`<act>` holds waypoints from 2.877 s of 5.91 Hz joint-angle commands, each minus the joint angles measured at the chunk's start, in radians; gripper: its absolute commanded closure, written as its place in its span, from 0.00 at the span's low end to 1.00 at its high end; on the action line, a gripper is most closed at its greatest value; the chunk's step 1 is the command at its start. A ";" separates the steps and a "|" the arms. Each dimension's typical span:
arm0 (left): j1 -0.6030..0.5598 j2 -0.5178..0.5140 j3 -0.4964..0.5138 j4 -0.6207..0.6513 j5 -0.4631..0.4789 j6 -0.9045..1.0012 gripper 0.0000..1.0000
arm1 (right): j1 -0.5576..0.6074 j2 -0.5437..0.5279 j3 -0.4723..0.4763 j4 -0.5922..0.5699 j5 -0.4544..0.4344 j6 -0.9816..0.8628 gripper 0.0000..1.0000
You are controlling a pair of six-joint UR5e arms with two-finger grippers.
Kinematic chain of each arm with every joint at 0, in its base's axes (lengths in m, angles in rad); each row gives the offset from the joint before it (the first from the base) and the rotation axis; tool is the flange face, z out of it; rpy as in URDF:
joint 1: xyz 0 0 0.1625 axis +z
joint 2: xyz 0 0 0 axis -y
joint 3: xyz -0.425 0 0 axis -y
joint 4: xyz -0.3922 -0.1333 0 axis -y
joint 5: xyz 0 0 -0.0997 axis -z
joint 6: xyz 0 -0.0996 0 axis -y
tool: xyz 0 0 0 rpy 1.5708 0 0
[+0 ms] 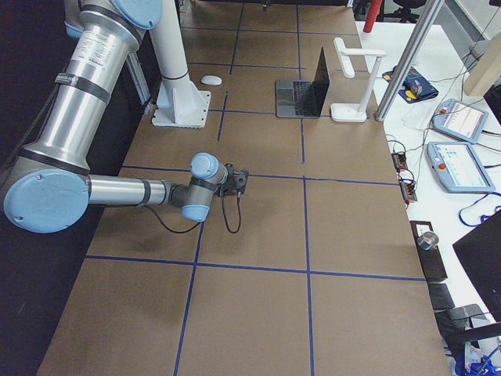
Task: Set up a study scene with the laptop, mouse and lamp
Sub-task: 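Carry the mouse pad beside the laptop with the right gripper, then lower the mouse pad flat and open the right gripper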
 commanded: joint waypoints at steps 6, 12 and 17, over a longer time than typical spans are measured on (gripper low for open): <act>0.001 -0.008 -0.003 0.000 -0.002 -0.021 0.00 | 0.132 0.892 -0.422 -0.653 0.029 -0.097 1.00; 0.001 -0.008 -0.007 0.000 -0.023 -0.022 0.00 | 0.083 0.875 -0.453 -0.662 -0.009 -0.077 1.00; 0.001 -0.005 -0.015 0.000 -0.023 -0.023 0.00 | 0.089 0.841 -0.447 -0.666 -0.007 -0.077 0.67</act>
